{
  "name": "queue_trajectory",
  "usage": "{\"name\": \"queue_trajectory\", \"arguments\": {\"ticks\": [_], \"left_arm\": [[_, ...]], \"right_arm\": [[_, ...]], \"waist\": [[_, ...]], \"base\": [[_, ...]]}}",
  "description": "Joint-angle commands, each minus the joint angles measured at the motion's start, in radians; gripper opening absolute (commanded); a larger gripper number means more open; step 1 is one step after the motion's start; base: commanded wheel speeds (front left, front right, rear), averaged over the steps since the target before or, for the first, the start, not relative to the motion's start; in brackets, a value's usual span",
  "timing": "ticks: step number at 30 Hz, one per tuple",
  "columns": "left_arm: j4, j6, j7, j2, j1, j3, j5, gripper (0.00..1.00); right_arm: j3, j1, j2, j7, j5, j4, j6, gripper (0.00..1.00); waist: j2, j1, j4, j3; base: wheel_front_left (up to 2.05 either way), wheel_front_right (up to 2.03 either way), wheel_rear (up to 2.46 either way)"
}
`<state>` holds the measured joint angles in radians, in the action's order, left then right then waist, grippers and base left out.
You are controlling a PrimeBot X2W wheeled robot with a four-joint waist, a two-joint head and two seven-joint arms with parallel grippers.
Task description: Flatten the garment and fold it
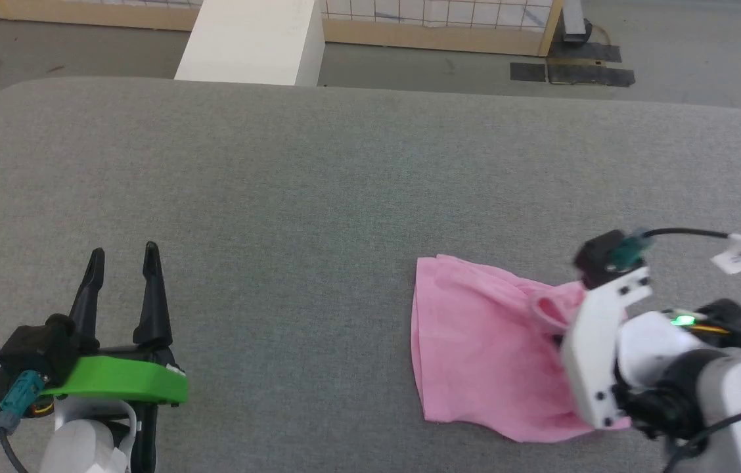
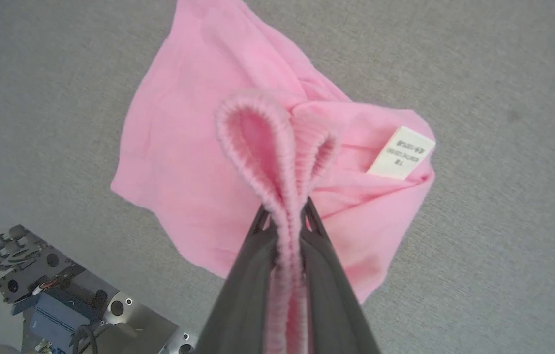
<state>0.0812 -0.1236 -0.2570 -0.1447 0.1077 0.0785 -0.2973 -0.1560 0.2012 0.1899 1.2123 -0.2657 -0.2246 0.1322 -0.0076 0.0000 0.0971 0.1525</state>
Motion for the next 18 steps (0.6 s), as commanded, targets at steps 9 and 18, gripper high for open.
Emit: {"name": "queue_trajectory", "arguments": {"ticks": [9,18], "left_arm": [[0.007,-0.007,-0.005,0.003,-0.004,-0.016,-0.015,1.0],[0.01,-0.007,-0.005,0.006,0.007,-0.024,-0.028,1.0]], "right_arm": [[-0.092,0.113,-0.124,-0.194,0.043,0.216,-0.002,0.0],[-0.183,0.188,-0.139,-0.296,0.069,0.46,-0.002,0.0]], "waist": [[0.0076,0.0,0.035,0.022],[0.0076,0.0,0.048,0.041]], "base": [[0.0,0.0,0.0],[0.0,0.0,0.0]]}}
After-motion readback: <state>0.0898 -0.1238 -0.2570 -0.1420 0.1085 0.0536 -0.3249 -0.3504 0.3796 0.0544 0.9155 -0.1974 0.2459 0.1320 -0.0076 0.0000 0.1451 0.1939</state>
